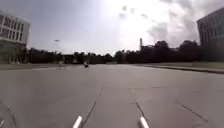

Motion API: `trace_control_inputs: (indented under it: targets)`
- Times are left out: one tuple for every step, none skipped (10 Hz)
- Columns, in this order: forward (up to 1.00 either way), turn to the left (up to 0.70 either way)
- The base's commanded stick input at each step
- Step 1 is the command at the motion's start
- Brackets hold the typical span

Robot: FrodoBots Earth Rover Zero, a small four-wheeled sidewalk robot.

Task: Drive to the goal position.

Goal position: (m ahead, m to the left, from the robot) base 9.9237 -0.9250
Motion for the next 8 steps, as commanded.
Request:
trace_control_inputs:
  targets:
    - [0.99,-0.03]
    - [1.00,-0.29]
    - [0.99,-0.01]
    - [0.99,-0.01]
    - [0.99,-0.01]
    - [0.99,-0.01]
    - [0.99,-0.01]
    - [1.00,-0.01]
